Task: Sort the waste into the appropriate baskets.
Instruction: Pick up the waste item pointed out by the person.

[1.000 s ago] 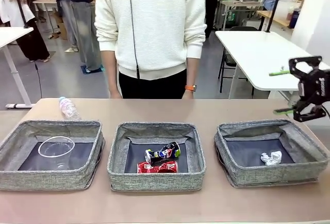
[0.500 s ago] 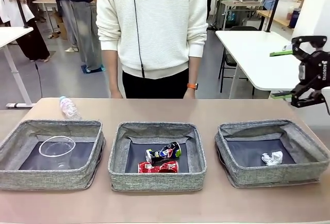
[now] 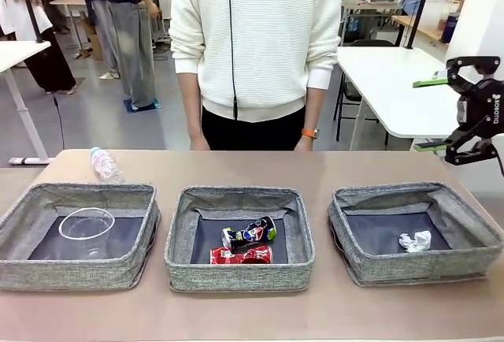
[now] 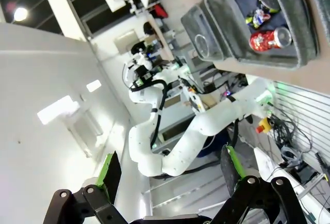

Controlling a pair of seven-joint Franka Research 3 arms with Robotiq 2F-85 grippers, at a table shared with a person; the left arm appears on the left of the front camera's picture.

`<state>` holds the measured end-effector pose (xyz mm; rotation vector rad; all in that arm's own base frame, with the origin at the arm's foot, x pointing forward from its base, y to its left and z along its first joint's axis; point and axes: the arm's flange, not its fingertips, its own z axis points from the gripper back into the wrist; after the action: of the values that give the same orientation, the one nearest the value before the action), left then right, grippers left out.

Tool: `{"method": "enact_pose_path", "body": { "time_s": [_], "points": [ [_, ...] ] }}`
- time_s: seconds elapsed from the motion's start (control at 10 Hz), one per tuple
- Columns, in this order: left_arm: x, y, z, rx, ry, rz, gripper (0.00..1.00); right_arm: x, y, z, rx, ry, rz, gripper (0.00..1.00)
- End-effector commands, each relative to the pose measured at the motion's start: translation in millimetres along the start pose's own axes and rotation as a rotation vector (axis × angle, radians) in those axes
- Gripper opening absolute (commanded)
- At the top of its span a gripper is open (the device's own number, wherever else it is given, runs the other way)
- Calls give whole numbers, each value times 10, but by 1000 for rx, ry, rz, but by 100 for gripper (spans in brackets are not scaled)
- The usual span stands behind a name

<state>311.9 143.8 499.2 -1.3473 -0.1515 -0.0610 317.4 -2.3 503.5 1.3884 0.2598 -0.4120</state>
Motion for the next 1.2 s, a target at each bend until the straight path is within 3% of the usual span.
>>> {"method": "enact_pose_path", "body": {
  "time_s": [0.0, 1.1],
  "points": [
    [-29, 1, 2, 4, 7, -6, 100, -8, 19, -7, 10, 8, 5, 100],
    [-29, 1, 2, 4, 7, -6, 100, -8, 19, -7, 10, 8, 5, 100]
  ]
}}
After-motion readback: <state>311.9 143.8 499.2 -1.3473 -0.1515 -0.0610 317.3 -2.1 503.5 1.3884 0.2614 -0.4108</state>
